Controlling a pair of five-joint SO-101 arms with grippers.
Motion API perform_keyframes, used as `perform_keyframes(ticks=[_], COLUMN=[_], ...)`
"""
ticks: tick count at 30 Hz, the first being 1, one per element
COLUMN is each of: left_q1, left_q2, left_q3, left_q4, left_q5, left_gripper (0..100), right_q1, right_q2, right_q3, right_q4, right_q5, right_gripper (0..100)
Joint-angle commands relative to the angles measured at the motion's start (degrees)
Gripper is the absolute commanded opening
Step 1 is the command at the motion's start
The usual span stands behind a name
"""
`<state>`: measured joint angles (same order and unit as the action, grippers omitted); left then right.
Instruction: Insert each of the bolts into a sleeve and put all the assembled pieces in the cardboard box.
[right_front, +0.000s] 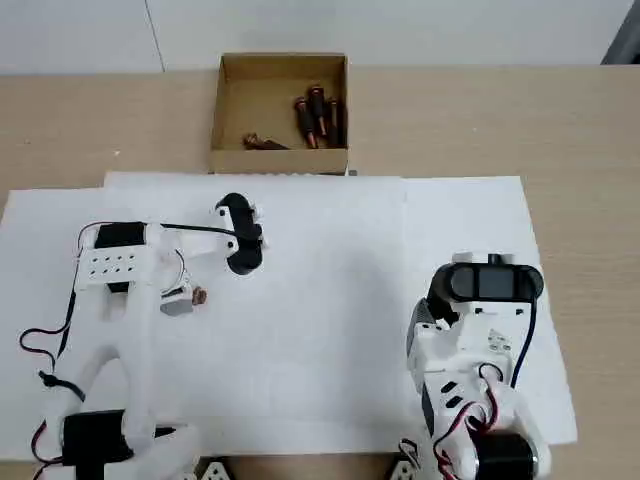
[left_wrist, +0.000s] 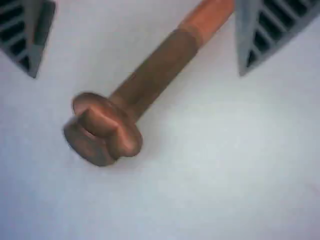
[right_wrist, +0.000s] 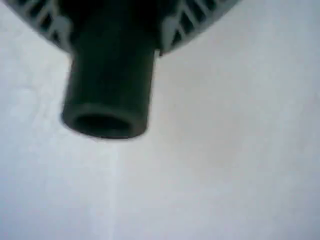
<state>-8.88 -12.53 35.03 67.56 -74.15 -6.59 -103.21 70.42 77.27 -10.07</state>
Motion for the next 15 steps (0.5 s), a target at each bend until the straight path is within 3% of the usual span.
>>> perform_keyframes(ticks=[1,7,15], left_q1=[1.0,0.7,0.7], left_q2=[-1.7,6.0,14.9], left_q3=[-0.1,-2.8,-10.5], left_q4=[-1.4,-4.2,0.9], left_q5=[-3.4,-3.3,-2.4], left_gripper=[25,25,24], right_q1=[-0.1,-0.2,-0.3], right_q2=[-0.5,-0.5,-0.5], right_q3=[-0.4,-0.4,-0.4], right_q4=[-1.0,-1.0,-1.0], right_q5=[0.5,0.6,0.6], right_gripper=[0.3,0.3,0.3])
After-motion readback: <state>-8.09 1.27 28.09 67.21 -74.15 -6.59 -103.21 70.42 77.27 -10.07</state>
